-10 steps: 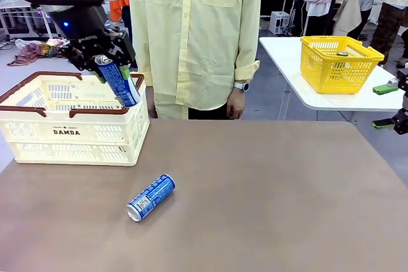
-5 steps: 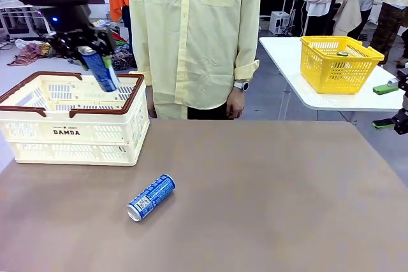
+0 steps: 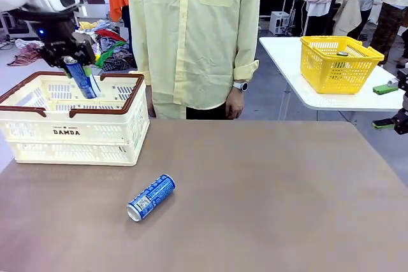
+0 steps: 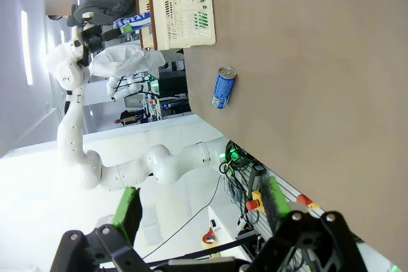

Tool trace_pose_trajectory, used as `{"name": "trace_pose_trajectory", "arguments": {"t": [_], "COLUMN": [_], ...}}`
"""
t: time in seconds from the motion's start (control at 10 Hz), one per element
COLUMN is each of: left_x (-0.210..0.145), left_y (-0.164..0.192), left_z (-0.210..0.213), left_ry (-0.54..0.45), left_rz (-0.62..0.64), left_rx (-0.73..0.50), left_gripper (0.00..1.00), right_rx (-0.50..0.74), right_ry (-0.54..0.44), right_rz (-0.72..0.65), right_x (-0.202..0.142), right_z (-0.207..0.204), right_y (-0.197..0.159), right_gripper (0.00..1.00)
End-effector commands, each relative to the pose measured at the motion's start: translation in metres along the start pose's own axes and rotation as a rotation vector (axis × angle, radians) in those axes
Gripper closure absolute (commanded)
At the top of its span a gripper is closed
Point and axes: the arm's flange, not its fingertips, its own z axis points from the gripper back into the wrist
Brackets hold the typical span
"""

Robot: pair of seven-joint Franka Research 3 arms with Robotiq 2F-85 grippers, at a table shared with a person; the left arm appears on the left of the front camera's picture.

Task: Place the drinks into the Shopping basket.
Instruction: Pick up one drink and place it into the Shopping basket.

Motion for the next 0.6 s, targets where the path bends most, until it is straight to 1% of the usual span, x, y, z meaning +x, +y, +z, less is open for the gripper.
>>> {"name": "trace_pose_trajectory", "arguments": {"t": [0.0,0.1,0.2,0.3,0.5], "left_x": [0.008,0.007,0.004,0.004,0.003], "left_y": [0.005,0.007,0.007,0.007,0.005], "left_z": [-0.019,-0.036,-0.049,-0.061,-0.081], "left_ry": [0.075,0.1,0.112,0.138,0.152], "left_rz": [-0.079,-0.111,-0.135,-0.127,-0.097], "left_rx": [0.03,0.047,0.037,0.04,0.047], "left_gripper": [1.0,1.0,1.0,1.0,1.0], "right_rx": [-0.009,-0.009,-0.009,-0.009,-0.009], "right_ry": [0.013,0.013,0.013,0.013,0.013], "right_rz": [0.008,0.008,0.008,0.008,0.008], "right_x": [-0.001,-0.001,-0.001,-0.001,-0.001], "right_z": [0.002,0.002,0.002,0.002,0.002], "right_y": [0.002,0.002,0.002,0.002,0.002], "right_gripper": [0.0,0.0,0.0,0.0,0.0]}}
